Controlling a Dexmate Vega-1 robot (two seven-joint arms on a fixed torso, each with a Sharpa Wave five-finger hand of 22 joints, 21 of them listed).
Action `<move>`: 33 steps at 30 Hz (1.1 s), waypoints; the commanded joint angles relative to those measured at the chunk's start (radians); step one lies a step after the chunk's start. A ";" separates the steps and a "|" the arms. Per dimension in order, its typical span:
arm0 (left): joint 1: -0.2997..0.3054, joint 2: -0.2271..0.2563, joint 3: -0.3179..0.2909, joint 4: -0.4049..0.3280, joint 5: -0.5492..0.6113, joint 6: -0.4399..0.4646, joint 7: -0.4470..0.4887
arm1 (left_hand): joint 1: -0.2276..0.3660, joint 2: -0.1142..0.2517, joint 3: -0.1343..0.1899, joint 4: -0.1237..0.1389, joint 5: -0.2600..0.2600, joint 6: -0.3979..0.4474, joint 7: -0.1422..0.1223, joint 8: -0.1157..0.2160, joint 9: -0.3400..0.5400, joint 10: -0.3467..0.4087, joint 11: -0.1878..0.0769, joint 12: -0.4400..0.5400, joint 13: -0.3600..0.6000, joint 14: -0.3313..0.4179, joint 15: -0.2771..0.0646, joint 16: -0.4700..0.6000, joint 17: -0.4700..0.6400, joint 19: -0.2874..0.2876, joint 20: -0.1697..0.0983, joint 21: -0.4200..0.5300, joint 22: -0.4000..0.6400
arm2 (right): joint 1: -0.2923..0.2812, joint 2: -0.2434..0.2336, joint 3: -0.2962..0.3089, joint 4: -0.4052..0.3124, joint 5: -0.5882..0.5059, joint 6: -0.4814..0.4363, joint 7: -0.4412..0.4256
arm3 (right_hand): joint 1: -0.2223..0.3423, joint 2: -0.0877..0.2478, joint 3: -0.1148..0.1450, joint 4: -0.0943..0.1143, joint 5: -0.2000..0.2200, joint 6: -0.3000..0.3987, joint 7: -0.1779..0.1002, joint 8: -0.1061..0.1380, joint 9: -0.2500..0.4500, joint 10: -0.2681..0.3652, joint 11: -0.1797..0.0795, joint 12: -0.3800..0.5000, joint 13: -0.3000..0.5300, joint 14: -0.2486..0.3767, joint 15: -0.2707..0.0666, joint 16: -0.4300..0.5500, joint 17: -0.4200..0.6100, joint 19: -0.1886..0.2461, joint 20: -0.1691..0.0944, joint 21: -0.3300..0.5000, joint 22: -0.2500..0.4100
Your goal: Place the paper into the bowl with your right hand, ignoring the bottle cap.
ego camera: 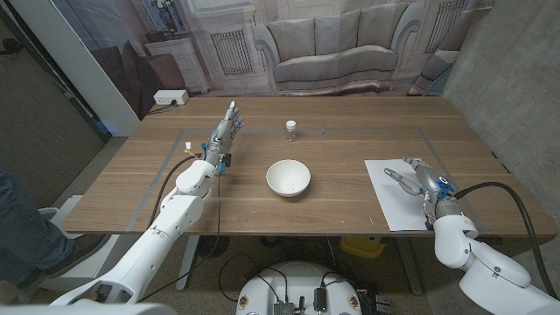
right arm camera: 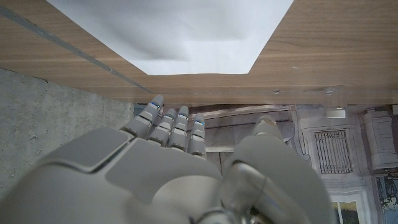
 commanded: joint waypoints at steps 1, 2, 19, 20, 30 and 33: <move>-0.007 -0.008 0.008 0.006 0.004 0.002 0.005 | 0.003 0.006 -0.007 0.001 0.005 0.004 0.004 -0.003 0.005 0.003 -0.002 -0.001 0.001 -0.002 0.001 -0.002 0.002 -0.005 -0.044 -0.004 0.003 | -0.001 -0.020 0.002 -0.006 0.020 -0.032 0.010 | 0.012 -0.002 0.001 -0.006 0.001 -0.005 -0.001 -0.002 0.004 0.001 0.001 -0.004 0.002 0.006 0.005 0.004 0.003 0.014 0.004 -0.002 0.002; -0.008 -0.009 0.009 0.005 0.004 0.002 0.005 | 0.003 0.006 -0.007 0.001 0.005 0.004 0.004 -0.003 0.005 0.004 -0.002 -0.001 0.001 -0.002 0.001 -0.002 0.002 -0.005 -0.044 -0.004 0.003 | -0.002 -0.023 0.003 -0.005 0.022 -0.032 0.011 | 0.012 -0.002 0.001 -0.007 0.001 -0.005 -0.001 -0.002 0.004 0.000 0.001 -0.004 0.002 0.006 0.005 0.004 0.003 0.014 0.006 -0.002 0.002; 0.000 -0.015 0.015 -0.002 0.010 0.005 0.020 | 0.004 0.008 -0.011 0.001 0.005 0.005 0.009 -0.003 0.005 0.007 0.008 0.000 0.001 -0.001 0.007 -0.001 0.002 -0.005 -0.043 -0.003 0.003 | 0.021 -0.061 -0.019 -0.003 0.031 -0.068 0.039 | 0.026 -0.014 -0.001 -0.020 0.002 -0.017 -0.003 -0.004 0.004 -0.015 0.007 -0.008 0.002 0.001 0.017 0.000 0.002 0.019 0.021 -0.012 0.002; 0.000 -0.014 0.014 -0.004 0.011 0.004 0.022 | 0.004 0.008 -0.011 0.001 0.005 0.007 0.010 -0.003 0.005 0.007 0.008 0.000 0.001 -0.001 0.007 -0.001 0.002 -0.005 -0.044 -0.003 0.003 | 0.024 -0.064 -0.023 -0.003 0.030 -0.073 0.042 | 0.027 -0.015 -0.001 -0.021 0.002 -0.018 -0.002 -0.004 0.004 -0.015 0.008 -0.009 0.002 0.001 0.017 0.000 0.002 0.018 0.021 -0.013 0.002; -0.002 -0.011 0.013 -0.006 0.010 0.002 0.024 | 0.004 0.009 -0.013 0.001 0.005 0.008 0.010 -0.002 0.005 0.005 0.006 -0.001 0.001 -0.002 0.008 -0.002 0.002 -0.006 -0.043 -0.003 0.003 | 0.053 -0.085 -0.057 -0.009 0.019 -0.123 0.069 | 0.046 -0.024 -0.001 -0.037 0.005 -0.040 -0.001 -0.007 0.004 -0.037 0.026 -0.014 0.001 -0.013 0.027 -0.004 0.001 0.018 0.034 -0.025 0.001; -0.006 -0.012 0.014 -0.001 0.009 0.002 0.021 | 0.005 0.009 -0.013 0.001 0.005 0.008 0.010 -0.002 0.005 0.005 0.004 -0.001 0.001 -0.001 0.007 -0.002 0.002 -0.006 -0.043 -0.003 0.003 | 0.060 -0.087 -0.066 -0.010 0.014 -0.140 0.071 | 0.054 -0.030 -0.001 -0.043 0.007 -0.054 -0.003 -0.010 0.003 -0.054 0.025 -0.019 0.001 -0.022 0.037 -0.006 0.001 0.017 0.038 -0.031 0.001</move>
